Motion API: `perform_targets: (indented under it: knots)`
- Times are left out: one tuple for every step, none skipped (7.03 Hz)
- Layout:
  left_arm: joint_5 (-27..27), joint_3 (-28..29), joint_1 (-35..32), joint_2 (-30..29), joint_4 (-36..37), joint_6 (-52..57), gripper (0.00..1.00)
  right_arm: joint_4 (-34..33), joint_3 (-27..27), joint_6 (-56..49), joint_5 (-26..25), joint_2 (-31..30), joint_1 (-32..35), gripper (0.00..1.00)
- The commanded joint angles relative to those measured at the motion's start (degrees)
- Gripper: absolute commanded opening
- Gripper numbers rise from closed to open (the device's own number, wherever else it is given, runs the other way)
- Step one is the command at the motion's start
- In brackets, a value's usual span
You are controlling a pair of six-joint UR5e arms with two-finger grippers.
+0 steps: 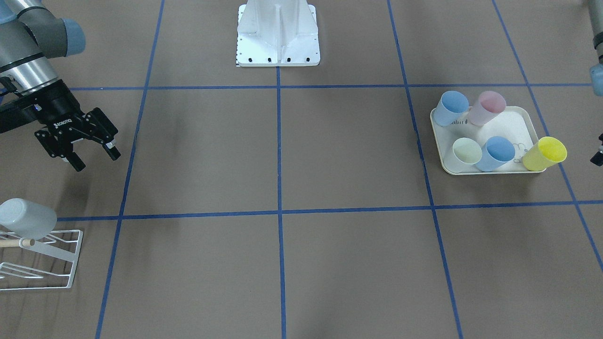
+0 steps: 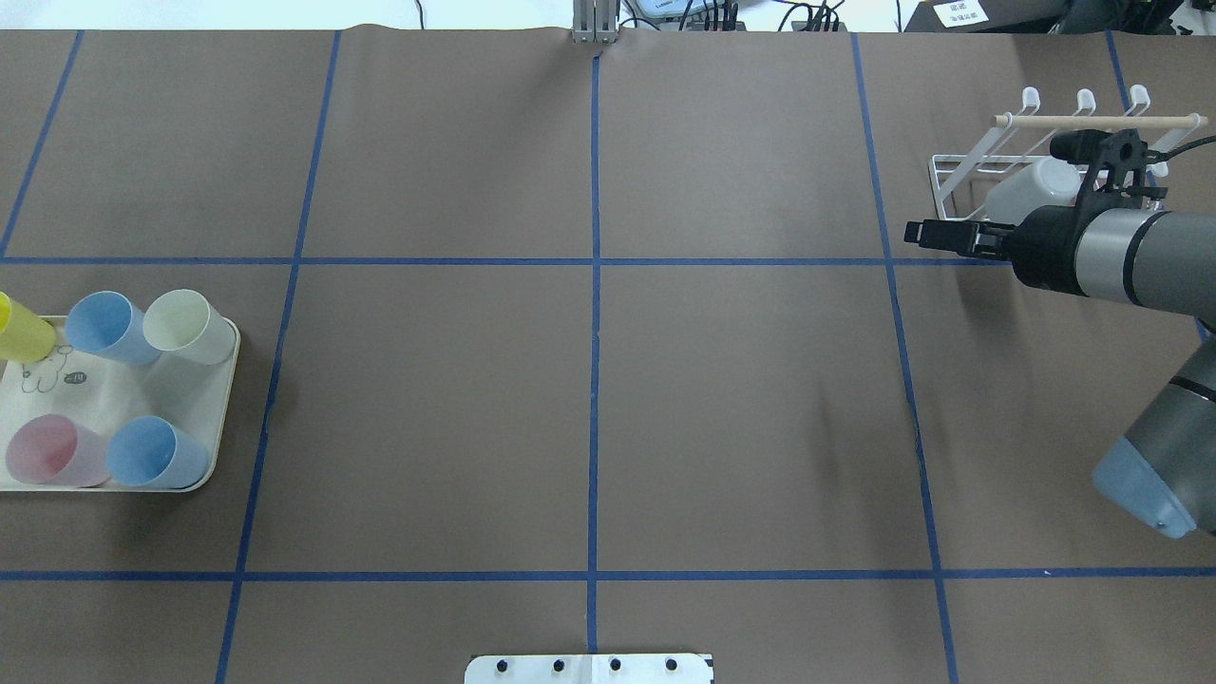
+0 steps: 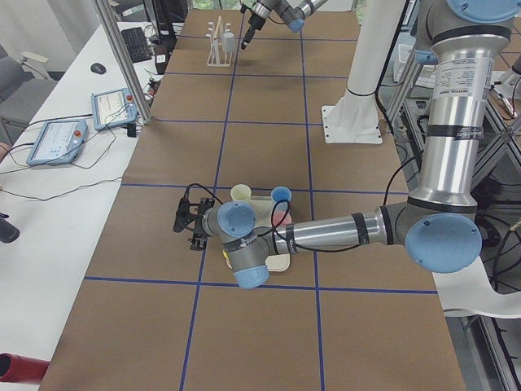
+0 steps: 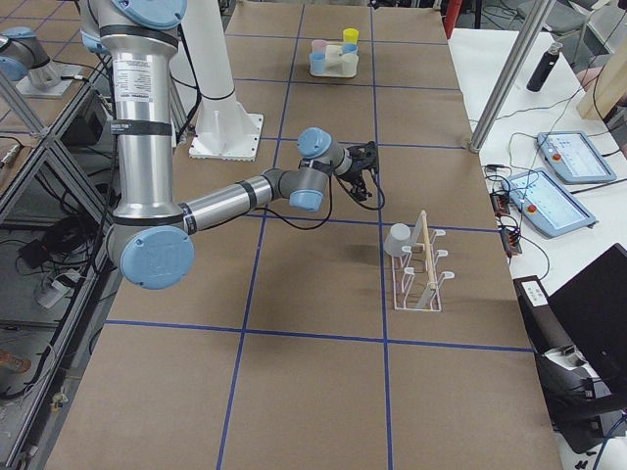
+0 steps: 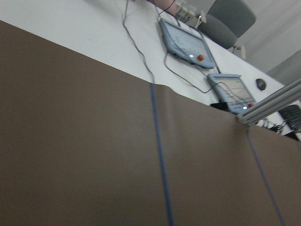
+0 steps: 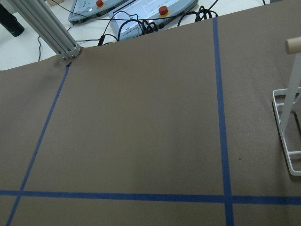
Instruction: Transfer IKEA cup to right arm and place on rack
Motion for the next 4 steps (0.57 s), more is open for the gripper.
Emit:
perform_targets:
  knots:
    - [-0.1,1.2,-1.1,0.6,11.7,13.5,0.99,0.0,0.0,0.0,-2.3,0.1,-2.5,1.0]
    - [-0.8,0.9,-0.7,2.2,13.4,13.6,0.99,0.0,0.0,0.8,-3.1,0.3,-3.2,1.0]
    - [-3.9,0.8,0.7,3.2,14.5,13.5,0.95,0.0,0.0,1.2,-4.7,0.4,-4.3,1.0]
    - [-4.8,0.0,2.5,4.3,14.9,13.4,0.95,0.0,0.0,1.3,-6.1,0.6,-5.6,1.0]
